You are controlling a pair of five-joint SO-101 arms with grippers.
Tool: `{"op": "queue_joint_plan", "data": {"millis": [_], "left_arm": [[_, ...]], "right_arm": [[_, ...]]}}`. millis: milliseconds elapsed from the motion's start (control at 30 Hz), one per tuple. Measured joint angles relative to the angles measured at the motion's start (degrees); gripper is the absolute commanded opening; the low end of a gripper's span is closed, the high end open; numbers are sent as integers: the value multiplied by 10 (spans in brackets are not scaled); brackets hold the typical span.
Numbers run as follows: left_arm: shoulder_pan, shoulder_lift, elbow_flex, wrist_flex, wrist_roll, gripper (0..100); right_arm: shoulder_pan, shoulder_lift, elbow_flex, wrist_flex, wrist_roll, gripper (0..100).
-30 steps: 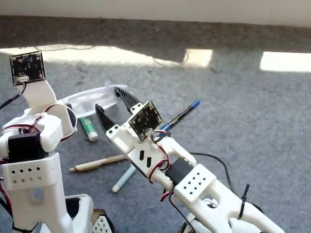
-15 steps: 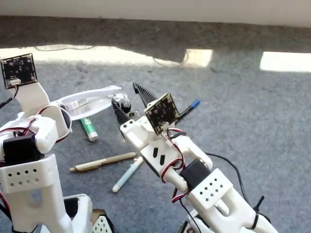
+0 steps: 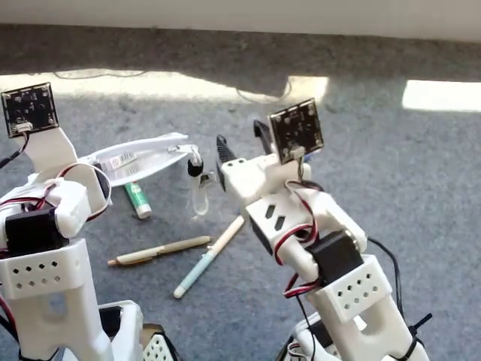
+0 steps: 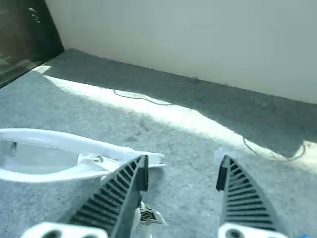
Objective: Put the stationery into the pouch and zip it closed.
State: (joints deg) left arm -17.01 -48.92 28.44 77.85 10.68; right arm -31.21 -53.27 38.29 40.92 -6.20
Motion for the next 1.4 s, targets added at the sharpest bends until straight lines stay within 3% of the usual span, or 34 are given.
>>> {"op": "queue_joint_plan", "data": {"millis": [533,833,1400], "left_arm": [[-18,-3,6,0,0,7],[-18,-3,6,0,0,7],[-18,-3,6,-1,0,8]], "right_arm": [[149,308,-133,21,-56,160],[171,514,-324,161,-61,160],[227,844,-677,354,-185,160]]}}
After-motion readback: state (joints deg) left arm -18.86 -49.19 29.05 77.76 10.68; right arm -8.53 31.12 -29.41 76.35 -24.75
